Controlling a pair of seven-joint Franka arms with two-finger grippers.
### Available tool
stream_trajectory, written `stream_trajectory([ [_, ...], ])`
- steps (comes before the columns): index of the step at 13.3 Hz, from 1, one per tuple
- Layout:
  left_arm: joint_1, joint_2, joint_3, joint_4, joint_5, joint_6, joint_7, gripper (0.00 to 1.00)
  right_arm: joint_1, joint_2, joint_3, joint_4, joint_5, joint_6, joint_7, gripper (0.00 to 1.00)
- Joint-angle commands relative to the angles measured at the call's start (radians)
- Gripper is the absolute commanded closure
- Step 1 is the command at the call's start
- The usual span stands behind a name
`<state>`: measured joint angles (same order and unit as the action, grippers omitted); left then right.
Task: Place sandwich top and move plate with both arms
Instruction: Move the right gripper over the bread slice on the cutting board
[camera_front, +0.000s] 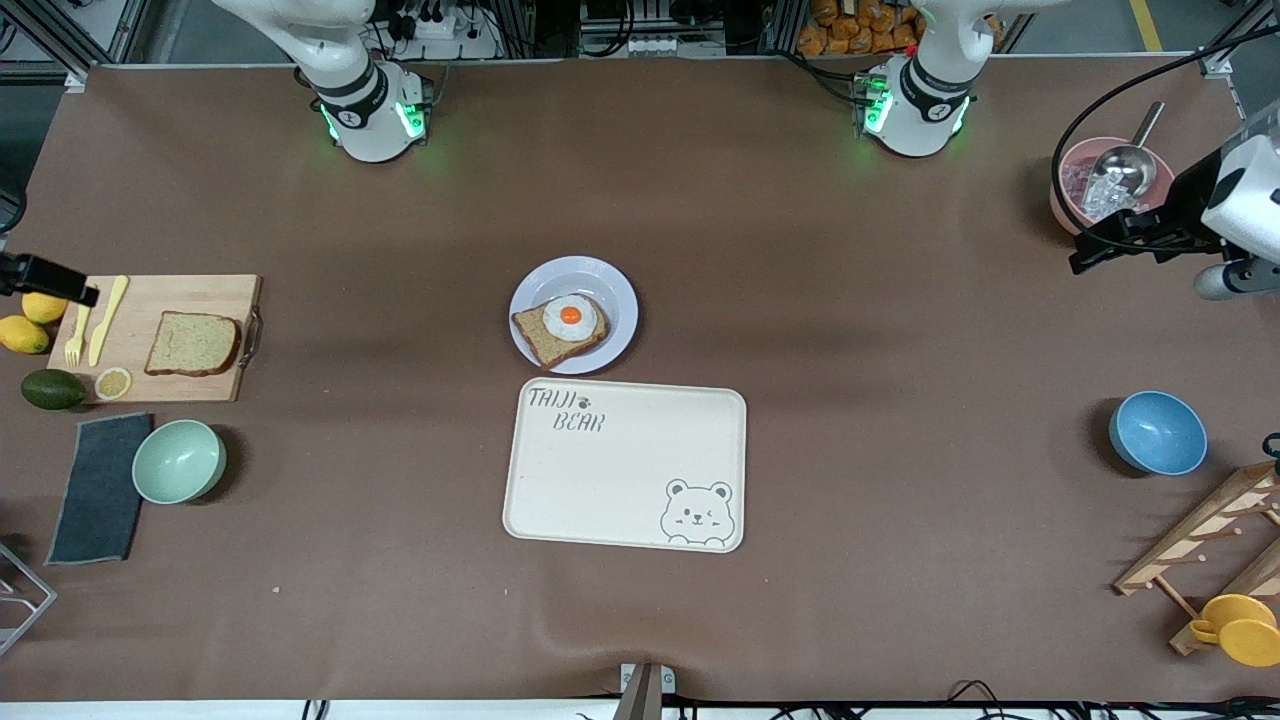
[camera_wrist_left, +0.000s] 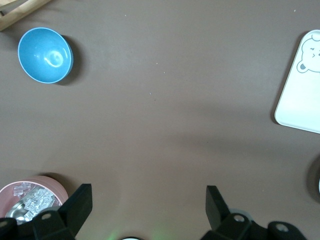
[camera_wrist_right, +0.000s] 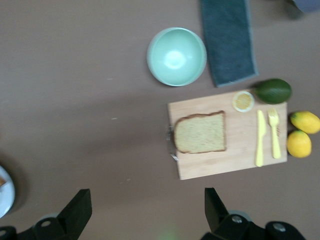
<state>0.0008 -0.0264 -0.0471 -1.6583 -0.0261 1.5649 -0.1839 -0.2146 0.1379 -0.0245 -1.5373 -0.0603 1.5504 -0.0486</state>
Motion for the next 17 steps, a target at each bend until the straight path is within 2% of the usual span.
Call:
stream_trajectory([
  [1,0.004,-0.007,-0.008,-0.029,-0.014,0.03,-0.009,0.0,-0.115,0.063,0.014,0.023,-0.016,0.036,-0.008,0.0],
  [5,-0.01,0.011,-0.017,-0.057,-0.014,0.078,-0.009,0.0,-0.232,0.169,0.014,0.025,-0.006,0.082,-0.157,0.0],
  [9,-0.015,0.034,-0.025,-0.057,-0.014,0.095,-0.011,0.0,-0.264,0.261,0.014,-0.007,0.0,0.12,-0.229,0.0],
  [13,-0.015,0.042,-0.025,-0.058,-0.014,0.095,-0.016,0.0,-0.304,0.267,0.015,-0.2,0.0,0.35,-0.275,0.0],
  [17,-0.015,0.057,-0.025,-0.058,-0.014,0.101,-0.016,0.0,-0.347,0.301,0.017,-0.262,0.014,0.436,-0.342,0.0],
])
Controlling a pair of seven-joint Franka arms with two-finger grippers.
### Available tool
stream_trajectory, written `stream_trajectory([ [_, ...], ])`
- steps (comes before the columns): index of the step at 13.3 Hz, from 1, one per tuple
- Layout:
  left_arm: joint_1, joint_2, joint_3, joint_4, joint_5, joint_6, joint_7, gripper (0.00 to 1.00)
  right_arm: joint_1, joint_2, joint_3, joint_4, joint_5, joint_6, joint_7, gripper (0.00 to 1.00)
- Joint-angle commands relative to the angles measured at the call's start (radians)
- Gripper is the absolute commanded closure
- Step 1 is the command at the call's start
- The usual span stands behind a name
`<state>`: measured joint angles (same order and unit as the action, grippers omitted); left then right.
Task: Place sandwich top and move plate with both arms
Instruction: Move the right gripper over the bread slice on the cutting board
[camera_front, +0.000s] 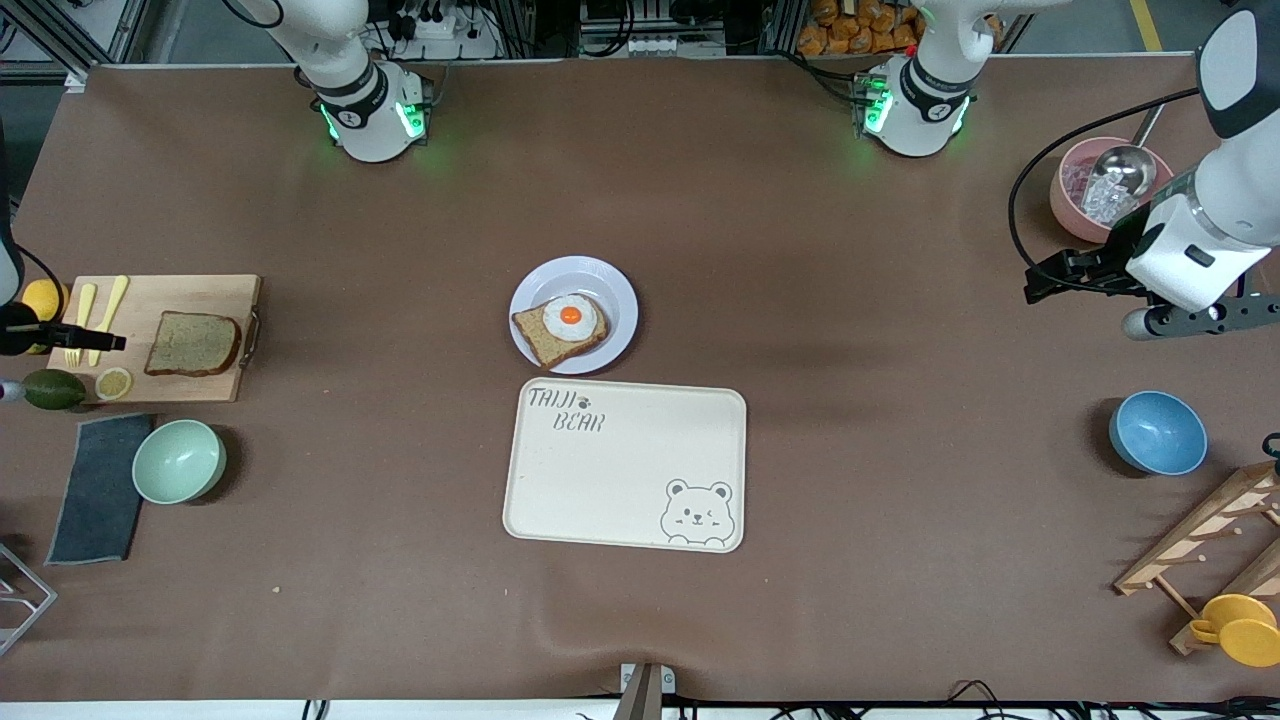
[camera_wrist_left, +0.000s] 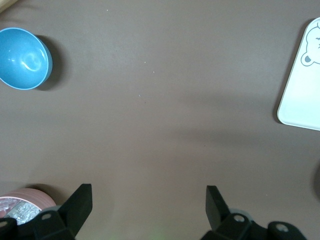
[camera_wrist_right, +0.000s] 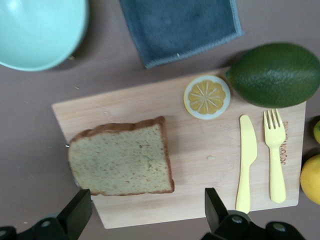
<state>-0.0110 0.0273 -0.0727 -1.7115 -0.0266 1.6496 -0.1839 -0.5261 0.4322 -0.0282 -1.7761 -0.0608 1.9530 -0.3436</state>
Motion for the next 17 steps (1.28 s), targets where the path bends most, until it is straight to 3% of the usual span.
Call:
stream_trajectory([
  [1,-0.003,0.009,0.001,-0.003,-0.013,0.024,-0.015,0.0,-0.041,0.022,0.021,-0.023,0.039,0.044,-0.072,0.0],
  [17,0.003,0.066,-0.006,0.0,-0.001,0.055,-0.019,0.0,-0.074,0.158,0.025,-0.043,0.047,0.087,-0.187,0.0],
])
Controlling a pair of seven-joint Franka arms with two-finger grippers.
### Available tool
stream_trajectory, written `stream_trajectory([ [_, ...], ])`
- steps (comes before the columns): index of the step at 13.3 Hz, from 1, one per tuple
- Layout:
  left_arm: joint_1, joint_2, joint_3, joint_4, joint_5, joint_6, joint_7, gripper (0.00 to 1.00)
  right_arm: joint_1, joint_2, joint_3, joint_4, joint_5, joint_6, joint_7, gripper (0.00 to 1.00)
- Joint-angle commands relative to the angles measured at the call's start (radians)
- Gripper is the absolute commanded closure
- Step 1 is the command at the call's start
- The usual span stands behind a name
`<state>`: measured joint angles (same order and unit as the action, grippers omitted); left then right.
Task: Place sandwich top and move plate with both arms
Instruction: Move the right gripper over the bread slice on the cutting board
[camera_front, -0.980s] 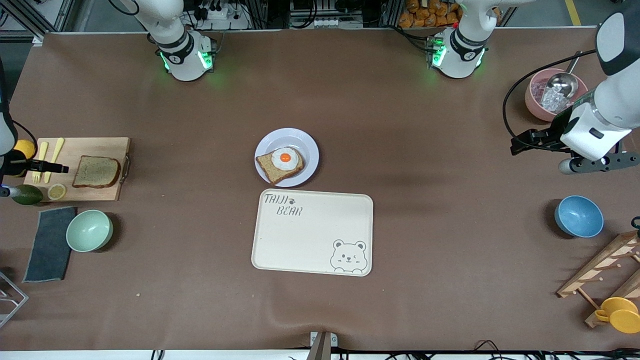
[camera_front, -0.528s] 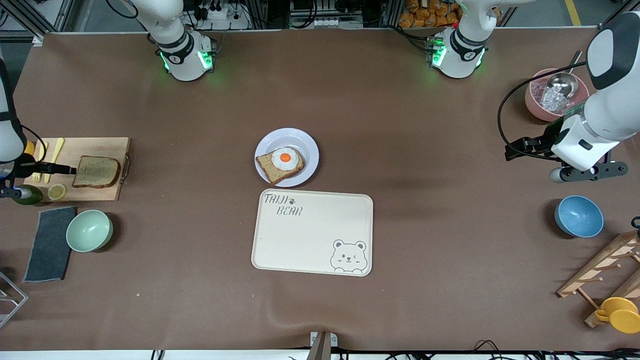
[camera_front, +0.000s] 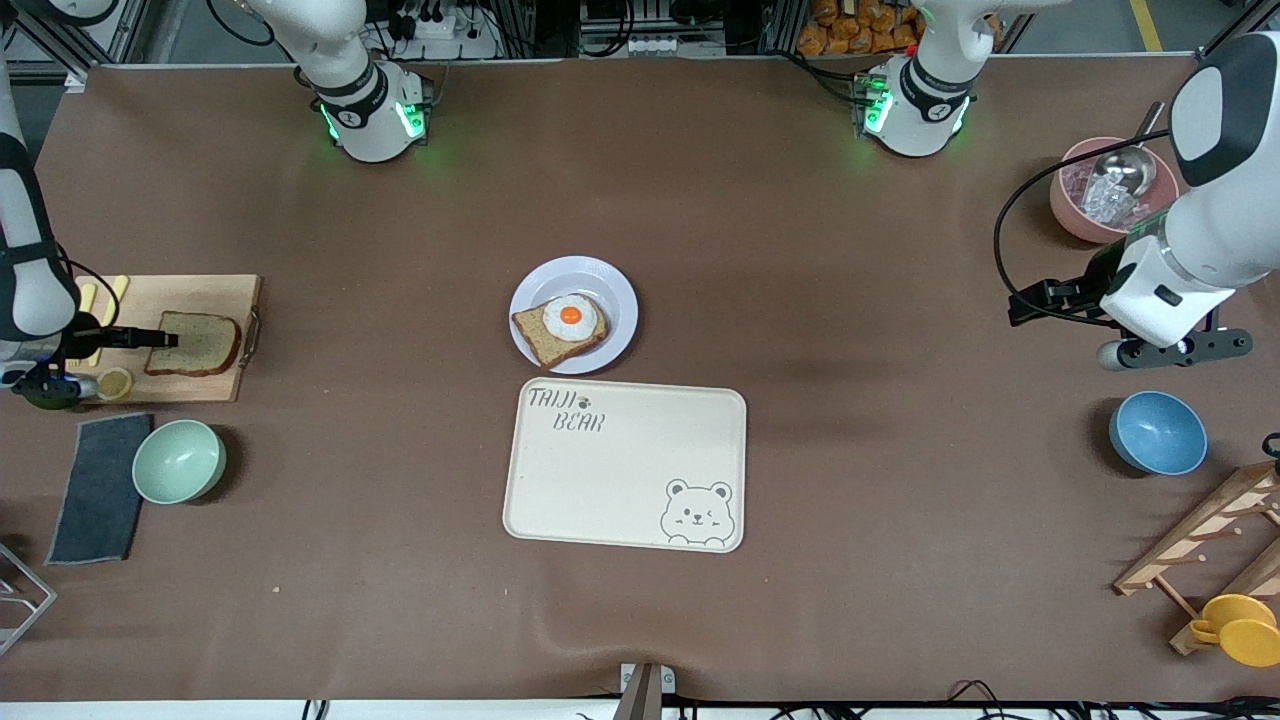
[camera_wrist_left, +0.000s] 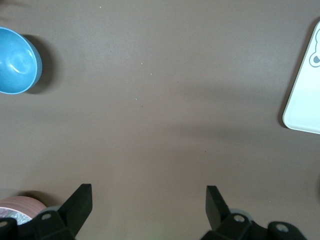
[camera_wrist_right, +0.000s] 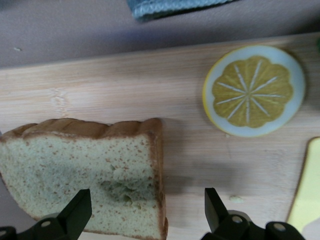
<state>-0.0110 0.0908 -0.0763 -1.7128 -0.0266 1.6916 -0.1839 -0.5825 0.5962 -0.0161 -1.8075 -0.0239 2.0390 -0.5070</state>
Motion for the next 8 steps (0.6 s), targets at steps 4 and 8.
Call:
stream_trajectory([
  [4,0.005,0.003,-0.002,-0.001,0.001,0.014,-0.019,0.0,-0.023,-0.004,0.012,-0.033,0.074,-0.008,-0.041,1.0],
  [8,0.006,0.001,-0.002,-0.001,0.001,0.016,-0.019,0.0,-0.025,-0.015,0.012,-0.026,0.076,-0.014,-0.085,1.0],
])
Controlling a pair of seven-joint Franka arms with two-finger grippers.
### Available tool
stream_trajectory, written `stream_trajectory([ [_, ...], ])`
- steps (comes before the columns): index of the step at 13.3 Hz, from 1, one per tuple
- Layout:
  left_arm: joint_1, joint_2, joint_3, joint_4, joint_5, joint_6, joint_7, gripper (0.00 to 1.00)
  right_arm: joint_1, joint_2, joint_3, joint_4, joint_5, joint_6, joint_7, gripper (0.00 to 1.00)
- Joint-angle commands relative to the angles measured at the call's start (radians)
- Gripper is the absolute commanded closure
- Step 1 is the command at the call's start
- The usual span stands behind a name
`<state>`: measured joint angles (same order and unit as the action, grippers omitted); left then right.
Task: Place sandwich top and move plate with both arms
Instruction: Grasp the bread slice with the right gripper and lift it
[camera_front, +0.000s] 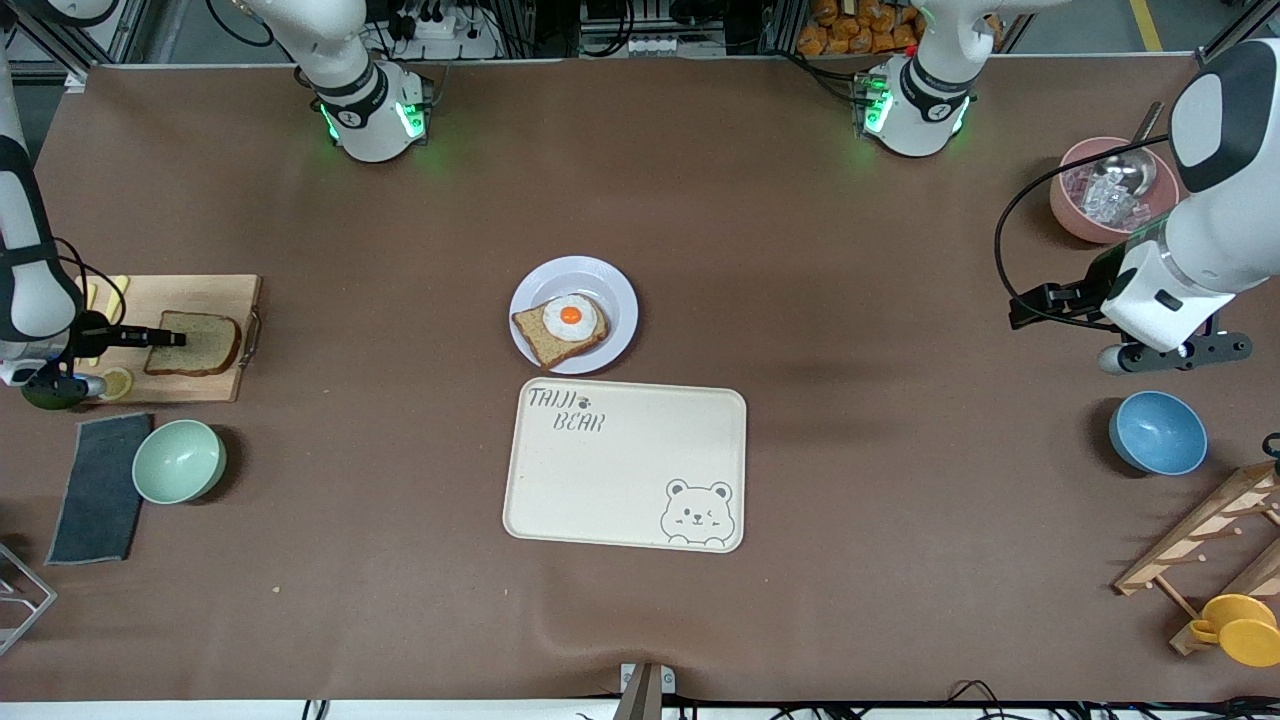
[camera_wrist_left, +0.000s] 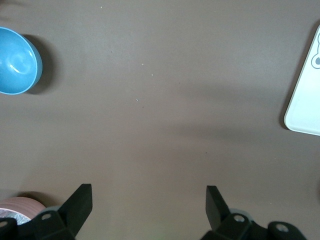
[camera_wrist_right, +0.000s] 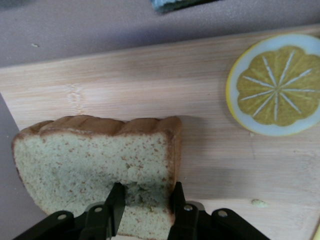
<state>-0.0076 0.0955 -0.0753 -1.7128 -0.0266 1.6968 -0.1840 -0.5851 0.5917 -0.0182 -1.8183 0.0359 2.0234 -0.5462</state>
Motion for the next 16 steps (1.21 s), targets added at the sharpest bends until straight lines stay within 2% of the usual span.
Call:
stream_trajectory([
  [1,0.003,-0.003,-0.003,-0.001,0.001,0.01,-0.019,0.0,-0.022,-0.012,0.014,-0.013,0.016,0.001,-0.058,1.0],
  [4,0.005,-0.003,-0.003,-0.001,0.001,0.01,-0.019,0.0,-0.021,-0.036,0.014,-0.009,0.016,-0.003,-0.077,1.0],
  [8,0.005,-0.002,-0.003,-0.001,0.001,0.01,-0.019,0.0,-0.016,-0.059,0.014,0.059,0.016,-0.103,-0.087,1.0],
  [13,0.005,0.0,-0.003,-0.001,0.001,0.012,-0.017,0.0,0.002,-0.139,0.029,0.102,0.027,-0.213,-0.081,1.0],
  [16,0.005,0.0,-0.003,-0.002,0.001,0.012,-0.017,0.0,0.025,-0.142,0.041,0.201,0.114,-0.348,-0.072,1.0],
])
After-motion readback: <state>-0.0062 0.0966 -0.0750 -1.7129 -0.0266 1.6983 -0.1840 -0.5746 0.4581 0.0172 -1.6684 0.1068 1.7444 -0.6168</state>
